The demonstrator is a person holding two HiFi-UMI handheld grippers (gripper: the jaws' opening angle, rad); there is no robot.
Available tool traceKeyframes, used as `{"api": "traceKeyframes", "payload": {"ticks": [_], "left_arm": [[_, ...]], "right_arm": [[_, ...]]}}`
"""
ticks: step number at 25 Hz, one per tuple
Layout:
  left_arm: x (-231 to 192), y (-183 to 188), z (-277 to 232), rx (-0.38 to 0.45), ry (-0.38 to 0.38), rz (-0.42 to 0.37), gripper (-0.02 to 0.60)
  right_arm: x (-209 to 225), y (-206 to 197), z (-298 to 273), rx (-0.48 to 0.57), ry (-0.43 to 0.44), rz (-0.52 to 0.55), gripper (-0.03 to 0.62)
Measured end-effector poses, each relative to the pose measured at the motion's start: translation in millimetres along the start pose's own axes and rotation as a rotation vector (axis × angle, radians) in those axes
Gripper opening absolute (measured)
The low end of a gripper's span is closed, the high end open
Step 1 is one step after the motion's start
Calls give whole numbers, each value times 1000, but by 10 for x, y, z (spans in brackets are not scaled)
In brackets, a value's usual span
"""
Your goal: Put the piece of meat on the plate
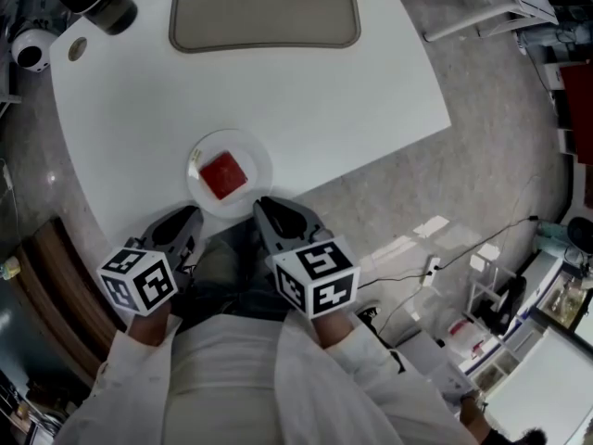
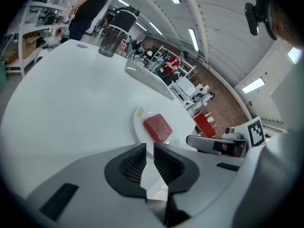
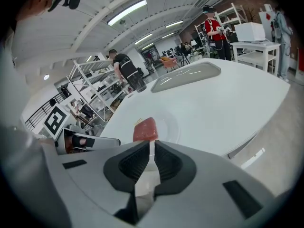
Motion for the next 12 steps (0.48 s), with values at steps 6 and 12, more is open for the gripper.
{"api": "traceKeyframes", "payload": {"ticks": [6,12], "left_arm": [[-32,-51,-18,-23,3,22,52],[-18,-101,-69,-57,-3,20,77]], "right_arm": [[25,-75,22,-5,-38,-14,18],[85,-85,23,-2,-55,-34,77]]}}
Point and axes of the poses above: the fingertips, and each gripper's own axes: z backward along the fingers, x to its right, y out of its top, the point moved 3 cm from there along z, backward along the fingers, and after that the axes turned 4 degrees about y, right-handed, at the moved point
